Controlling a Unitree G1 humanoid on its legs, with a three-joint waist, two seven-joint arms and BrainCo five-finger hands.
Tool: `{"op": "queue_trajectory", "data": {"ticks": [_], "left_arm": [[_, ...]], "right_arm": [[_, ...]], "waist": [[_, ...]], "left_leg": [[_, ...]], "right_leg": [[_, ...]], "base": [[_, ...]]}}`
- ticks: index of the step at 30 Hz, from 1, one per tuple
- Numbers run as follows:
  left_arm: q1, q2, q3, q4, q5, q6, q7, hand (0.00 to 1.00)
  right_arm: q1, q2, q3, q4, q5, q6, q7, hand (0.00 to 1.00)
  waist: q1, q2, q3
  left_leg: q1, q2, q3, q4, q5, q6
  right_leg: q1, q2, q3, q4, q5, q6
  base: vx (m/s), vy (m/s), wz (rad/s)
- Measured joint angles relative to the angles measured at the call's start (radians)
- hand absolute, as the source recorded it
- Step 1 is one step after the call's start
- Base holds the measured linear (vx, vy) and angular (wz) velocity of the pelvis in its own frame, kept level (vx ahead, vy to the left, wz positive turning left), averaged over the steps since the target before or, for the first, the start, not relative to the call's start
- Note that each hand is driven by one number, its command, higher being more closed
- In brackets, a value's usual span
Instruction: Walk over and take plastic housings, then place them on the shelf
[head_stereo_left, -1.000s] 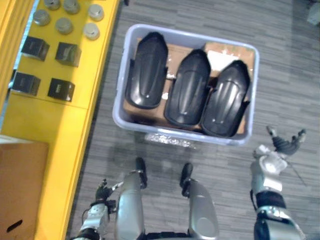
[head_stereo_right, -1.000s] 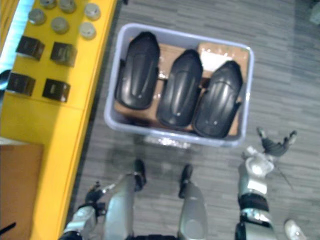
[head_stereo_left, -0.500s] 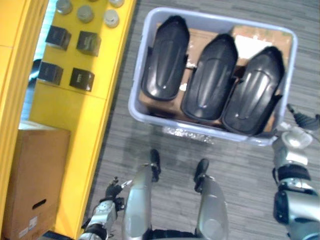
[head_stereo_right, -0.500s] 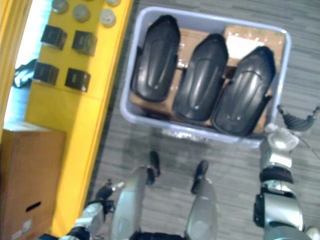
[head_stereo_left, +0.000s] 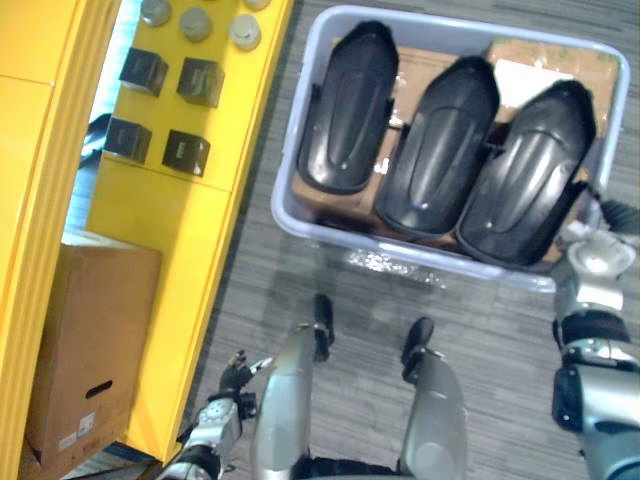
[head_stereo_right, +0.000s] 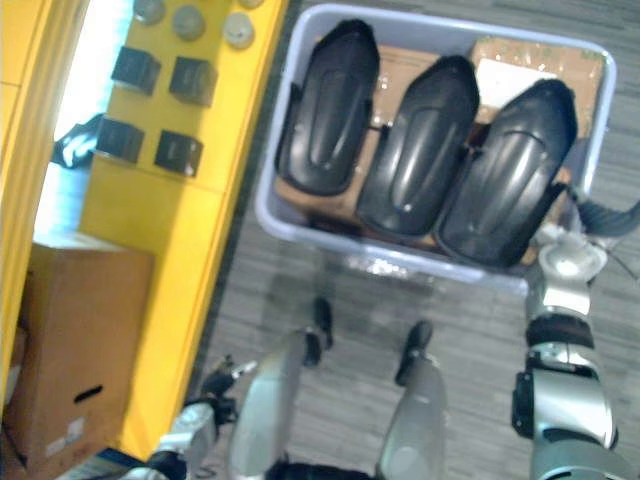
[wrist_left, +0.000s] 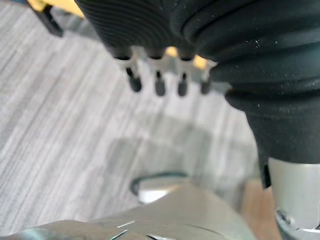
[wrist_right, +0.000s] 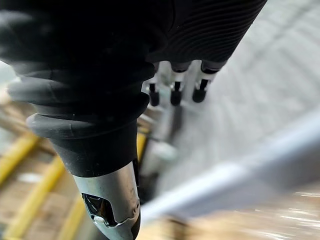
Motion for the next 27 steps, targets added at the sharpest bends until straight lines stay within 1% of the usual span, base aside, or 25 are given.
{"op": "queue_trajectory", "data": {"ticks": [3, 5, 8, 10, 13, 15, 19, 23, 24, 27], "left_arm": [[0.000, -0.001, 0.000, 0.003, -0.002, -0.001, -0.003, 0.00], [0.000, -0.001, 0.000, 0.004, -0.006, -0.001, -0.008, 0.00], [0.000, -0.001, 0.000, 0.005, -0.006, 0.000, -0.009, 0.00], [0.000, 0.000, 0.000, 0.005, -0.007, 0.000, -0.010, 0.00], [0.000, 0.000, 0.000, 0.005, -0.007, 0.002, -0.010, 0.00], [0.000, 0.000, -0.001, 0.005, -0.008, 0.002, -0.010, 0.00], [0.000, 0.000, -0.001, 0.007, -0.008, 0.000, -0.010, 0.00], [0.000, 0.001, -0.010, 0.013, -0.009, 0.000, -0.010, 0.00], [0.000, 0.003, -0.021, 0.013, -0.009, 0.000, -0.010, 0.00], [0.000, 0.003, -0.027, 0.015, -0.009, 0.000, -0.010, 0.00]], "right_arm": [[-0.003, 0.000, 0.000, -0.048, -0.082, -0.031, -0.085, 0.00], [-0.010, -0.001, 0.000, -0.072, -0.126, -0.054, -0.158, 0.00], [-0.010, -0.001, 0.000, -0.132, -0.149, -0.065, -0.203, 0.00], [-0.010, 0.000, 0.000, -0.158, -0.149, -0.065, -0.201, 0.00], [-0.009, 0.000, 0.003, -0.166, -0.137, -0.052, -0.168, 0.00], [-0.003, 0.007, 0.006, -0.160, -0.097, -0.034, -0.125, 0.00], [0.000, 0.011, 0.031, -0.094, -0.032, -0.021, -0.053, 0.00], [0.000, 0.030, 0.044, -0.012, 0.027, 0.013, 0.033, 0.00], [0.000, 0.030, 0.049, 0.005, 0.040, 0.033, 0.059, 0.00], [-0.001, 0.031, 0.050, 0.028, 0.056, 0.060, 0.105, 0.00]], "waist": [[0.000, 0.002, -0.002], [-0.001, 0.002, -0.002], [-0.002, 0.002, -0.002], [-0.002, 0.002, -0.002], [-0.001, 0.002, -0.002], [-0.001, 0.002, -0.002], [0.000, 0.003, -0.002], [0.004, 0.004, -0.002], [0.007, 0.005, -0.003], [0.009, 0.008, -0.005]], "left_leg": [[0.001, 0.000, 0.000, 0.000, 0.000, 0.000], [0.001, 0.001, 0.000, 0.001, 0.000, -0.001], [0.001, 0.003, 0.001, 0.004, 0.000, -0.001], [0.000, 0.004, 0.001, 0.005, 0.000, -0.001], [0.000, 0.006, 0.001, 0.004, 0.000, -0.001], [0.000, 0.007, 0.002, 0.003, 0.000, -0.001], [0.001, 0.007, 0.002, 0.002, 0.000, -0.001], [0.001, 0.006, 0.002, 0.002, 0.002, -0.003], [0.002, 0.006, 0.002, 0.001, 0.003, -0.003], [0.003, 0.004, 0.001, -0.002, 0.004, -0.004]], "right_leg": [[-0.001, 0.000, 0.000, 0.003, -0.002, 0.000], [-0.001, 0.001, 0.000, 0.003, -0.002, 0.000], [-0.001, 0.002, 0.001, 0.003, -0.002, 0.000], [-0.001, 0.003, 0.001, 0.002, -0.002, 0.000], [-0.001, 0.005, 0.001, 0.001, -0.002, 0.000], [-0.001, 0.006, 0.002, -0.003, -0.002, 0.000], [-0.001, 0.006, 0.002, -0.005, -0.002, 0.000], [-0.001, 0.005, 0.001, -0.001, -0.002, 0.000], [-0.001, 0.005, 0.000, -0.001, -0.002, 0.000], [-0.001, 0.003, -0.001, 0.000, -0.002, 0.000]], "base": [[0.00, 0.000, 0.00], [0.00, 0.000, 0.00], [0.00, 0.000, 0.00], [0.00, 0.000, 0.00], [0.00, 0.000, 0.00], [0.00, 0.000, 0.00], [0.00, 0.000, 0.00], [0.00, 0.000, 0.00], [0.00, 0.000, 0.00], [0.00, 0.000, 0.00]]}}
